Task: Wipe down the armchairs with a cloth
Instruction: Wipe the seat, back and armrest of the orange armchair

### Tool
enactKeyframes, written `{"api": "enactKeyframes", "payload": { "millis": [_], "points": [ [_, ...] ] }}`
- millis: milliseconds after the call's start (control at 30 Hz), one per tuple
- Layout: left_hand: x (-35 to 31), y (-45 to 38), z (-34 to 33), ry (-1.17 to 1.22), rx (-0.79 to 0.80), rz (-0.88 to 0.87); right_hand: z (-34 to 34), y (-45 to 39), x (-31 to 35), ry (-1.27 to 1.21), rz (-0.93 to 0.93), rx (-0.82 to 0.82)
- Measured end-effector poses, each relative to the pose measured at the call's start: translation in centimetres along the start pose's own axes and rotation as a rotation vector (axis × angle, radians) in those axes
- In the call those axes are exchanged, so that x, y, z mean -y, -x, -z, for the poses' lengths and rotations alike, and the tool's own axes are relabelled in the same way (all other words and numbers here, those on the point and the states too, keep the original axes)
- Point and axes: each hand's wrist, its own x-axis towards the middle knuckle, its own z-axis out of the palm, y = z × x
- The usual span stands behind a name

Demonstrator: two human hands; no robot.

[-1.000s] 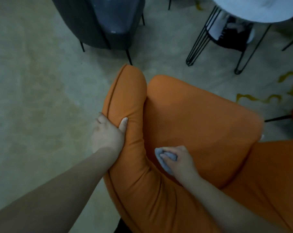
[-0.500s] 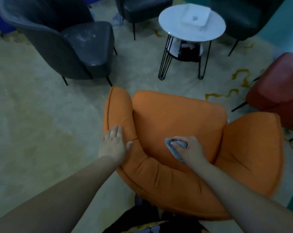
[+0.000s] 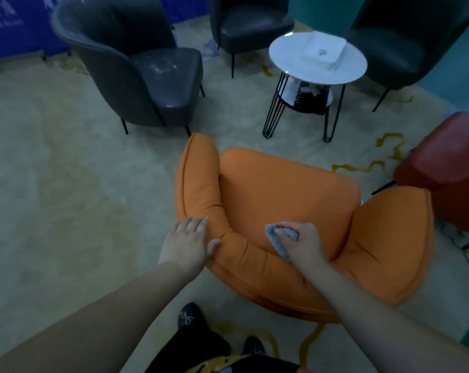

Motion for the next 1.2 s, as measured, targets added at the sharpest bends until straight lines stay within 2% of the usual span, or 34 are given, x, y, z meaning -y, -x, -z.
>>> {"api": "enactKeyframes", "payload": {
  "millis": [133,333,467,767,1000,1200],
  "points": [
    [2.9,0.6,0.2,0.002,-0.055,-0.013,-2.0,-0.2,1.7,0.050,-0.013,0.069],
    [10.4,-0.4,1.1,0.001,-0.079,0.019,-7.9,-2.8,7.0,0.078,-0.003,0.040],
    [18.0,-2.1,2.0,-0.024,-0.068,0.028,-14.0,-4.4,11.8,0.085,-0.018,-0.025],
    [33.0,-6.8,5.0,-0.098,-0.038,-0.068,-25.9,-8.1,22.0,0.068,-0.018,-0.158],
    [37.3,-12.8,6.2,-0.109,-0.004,-0.123,-28.9,-11.9,25.2,0.077,-0.039,-0.179],
    [38.1,-21.0,8.0,-0.139,0.001,-0.156,-29.3,-19.7,25.6,0.086,-0.029,-0.172]
  ]
}}
